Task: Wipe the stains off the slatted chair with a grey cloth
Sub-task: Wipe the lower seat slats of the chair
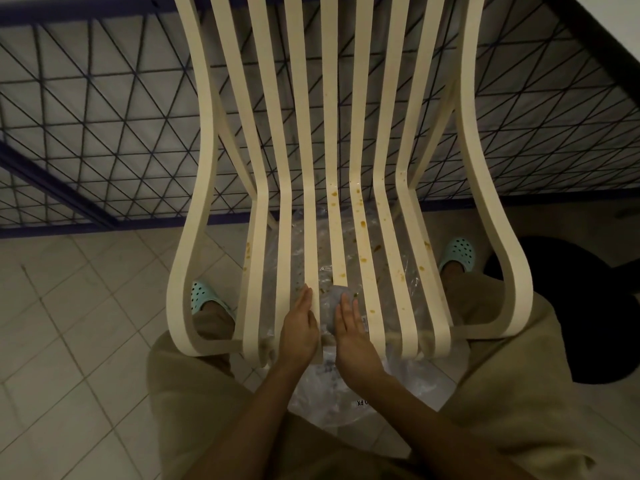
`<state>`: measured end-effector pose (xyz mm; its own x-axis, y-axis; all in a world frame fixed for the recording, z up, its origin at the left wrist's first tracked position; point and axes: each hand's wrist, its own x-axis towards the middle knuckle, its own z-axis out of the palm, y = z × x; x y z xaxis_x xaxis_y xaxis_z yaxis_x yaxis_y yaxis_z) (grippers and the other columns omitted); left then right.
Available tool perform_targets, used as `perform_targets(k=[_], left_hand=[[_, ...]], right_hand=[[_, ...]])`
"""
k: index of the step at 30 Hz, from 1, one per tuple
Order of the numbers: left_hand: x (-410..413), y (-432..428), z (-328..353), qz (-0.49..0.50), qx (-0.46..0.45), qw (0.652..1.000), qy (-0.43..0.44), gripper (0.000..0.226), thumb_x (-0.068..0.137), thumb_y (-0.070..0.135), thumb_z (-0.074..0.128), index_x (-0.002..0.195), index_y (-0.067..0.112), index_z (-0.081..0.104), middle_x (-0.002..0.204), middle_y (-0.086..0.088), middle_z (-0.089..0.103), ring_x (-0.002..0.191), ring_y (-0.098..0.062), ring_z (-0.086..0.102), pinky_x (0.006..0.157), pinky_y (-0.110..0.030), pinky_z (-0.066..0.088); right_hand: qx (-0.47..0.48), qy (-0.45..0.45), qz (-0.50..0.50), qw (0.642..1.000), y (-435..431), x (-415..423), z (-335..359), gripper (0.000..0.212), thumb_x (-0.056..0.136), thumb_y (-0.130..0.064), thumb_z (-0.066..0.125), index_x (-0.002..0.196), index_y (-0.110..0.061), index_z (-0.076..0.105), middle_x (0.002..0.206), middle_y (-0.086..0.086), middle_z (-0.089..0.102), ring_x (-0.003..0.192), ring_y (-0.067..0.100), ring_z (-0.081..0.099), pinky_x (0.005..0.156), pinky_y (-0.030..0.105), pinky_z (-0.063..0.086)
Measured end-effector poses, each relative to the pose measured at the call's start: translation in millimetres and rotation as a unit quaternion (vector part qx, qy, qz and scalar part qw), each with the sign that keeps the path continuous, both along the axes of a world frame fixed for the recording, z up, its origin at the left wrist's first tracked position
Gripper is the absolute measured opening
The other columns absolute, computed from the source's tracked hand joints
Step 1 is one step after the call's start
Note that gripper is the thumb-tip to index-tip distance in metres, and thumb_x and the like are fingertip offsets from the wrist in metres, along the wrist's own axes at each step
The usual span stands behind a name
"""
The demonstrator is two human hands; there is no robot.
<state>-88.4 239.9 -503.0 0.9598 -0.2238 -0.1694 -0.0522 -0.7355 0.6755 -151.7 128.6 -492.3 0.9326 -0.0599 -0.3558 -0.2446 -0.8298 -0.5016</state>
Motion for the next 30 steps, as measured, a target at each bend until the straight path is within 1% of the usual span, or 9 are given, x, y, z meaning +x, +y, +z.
perform_targets(k=[4, 7, 10, 14, 19, 21, 23, 26, 30], left_hand=[[11, 3, -5, -0.066, 0.056, 0.996, -0.009, 0.052, 0.102, 0.014, 0.033, 0.152, 0.012, 0.021, 0.160, 0.001, 0.018, 0.146, -0.012, 0.020, 0.116, -0.023, 0.022], [22, 2, -6, -0.119, 0.078, 0.990, -0.013, 0.053, 0.103, 0.017, 0.032, 0.153, 0.012, 0.016, 0.162, 0.001, 0.009, 0.148, -0.012, 0.015, 0.118, -0.028, 0.025], [29, 0, -4, -0.146, 0.098, 0.984, -0.007, 0.052, 0.103, 0.017, 0.030, 0.153, 0.012, 0.016, 0.162, 0.002, 0.007, 0.147, -0.013, 0.017, 0.115, -0.030, 0.031], [33, 5, -3, -0.170, 0.118, 0.978, 0.004, 0.051, 0.103, 0.015, 0.028, 0.153, 0.012, 0.017, 0.162, 0.001, 0.008, 0.147, -0.014, 0.018, 0.117, -0.029, 0.026], [38, 7, -2, -0.174, 0.140, 0.975, 0.019, 0.056, 0.101, 0.011, 0.031, 0.154, 0.013, 0.014, 0.162, 0.002, 0.002, 0.146, -0.014, 0.022, 0.113, -0.032, 0.034], [39, 10, 0, -0.171, 0.148, 0.974, 0.013, 0.056, 0.101, 0.010, 0.032, 0.154, 0.013, 0.014, 0.162, 0.002, 0.002, 0.147, -0.014, 0.019, 0.115, -0.031, 0.032], [39, 13, 0, -0.169, 0.149, 0.974, 0.007, 0.056, 0.101, 0.010, 0.032, 0.153, 0.014, 0.015, 0.162, 0.003, 0.003, 0.147, -0.013, 0.018, 0.115, -0.030, 0.030], [40, 13, 0, -0.164, 0.144, 0.976, -0.009, 0.053, 0.102, 0.015, 0.033, 0.153, 0.014, 0.018, 0.162, 0.003, 0.007, 0.147, -0.012, 0.017, 0.116, -0.026, 0.026], [45, 7, 1, -0.160, 0.131, 0.978, -0.027, 0.052, 0.102, 0.017, 0.034, 0.152, 0.011, 0.020, 0.161, 0.000, 0.009, 0.148, -0.012, 0.011, 0.119, -0.024, 0.019]], right_hand=[[-0.034, -0.009, 0.019, 0.999, 2, -11, 1, 0.086, 0.092, 0.000, 0.047, 0.147, -0.006, -0.018, 0.147, 0.007, -0.039, 0.141, 0.029, -0.029, 0.122, 0.038, -0.002], [-0.060, -0.002, 0.016, 0.998, 3, -6, 3, 0.085, 0.094, -0.004, 0.047, 0.149, -0.005, -0.018, 0.151, 0.009, -0.037, 0.141, 0.031, -0.029, 0.114, 0.036, -0.013], [-0.080, 0.017, 0.018, 0.996, -1, 10, 4, 0.089, 0.095, -0.010, 0.051, 0.148, -0.004, -0.019, 0.152, 0.011, -0.036, 0.141, 0.033, -0.029, 0.117, 0.040, -0.003], [-0.075, 0.045, 0.026, 0.996, -8, 40, 4, 0.081, 0.096, -0.007, 0.042, 0.148, -0.005, -0.020, 0.153, 0.013, -0.035, 0.143, 0.035, -0.026, 0.120, 0.043, 0.013], [-0.059, 0.059, 0.035, 0.996, -8, 58, 4, 0.083, 0.095, -0.010, 0.045, 0.149, -0.005, -0.018, 0.154, 0.012, -0.033, 0.141, 0.034, -0.029, 0.121, 0.045, 0.013], [-0.039, 0.055, 0.031, 0.997, -4, 50, 4, 0.078, 0.098, -0.011, 0.041, 0.150, -0.007, -0.017, 0.154, 0.008, -0.034, 0.143, 0.034, -0.026, 0.122, 0.043, 0.012], [-0.034, 0.057, 0.034, 0.997, 2, 32, 1, 0.080, 0.098, -0.012, 0.042, 0.150, -0.008, -0.019, 0.153, 0.006, -0.037, 0.143, 0.033, -0.026, 0.121, 0.042, 0.008], [-0.053, 0.042, 0.044, 0.997, 8, 7, -5, 0.084, 0.097, -0.012, 0.046, 0.150, -0.006, -0.019, 0.149, 0.009, -0.042, 0.142, 0.036, -0.027, 0.122, 0.047, 0.003], [-0.048, 0.035, 0.040, 0.997, 5, 13, -6, 0.082, 0.098, -0.011, 0.044, 0.149, -0.006, -0.020, 0.150, 0.009, -0.040, 0.143, 0.039, -0.024, 0.121, 0.047, 0.009]])
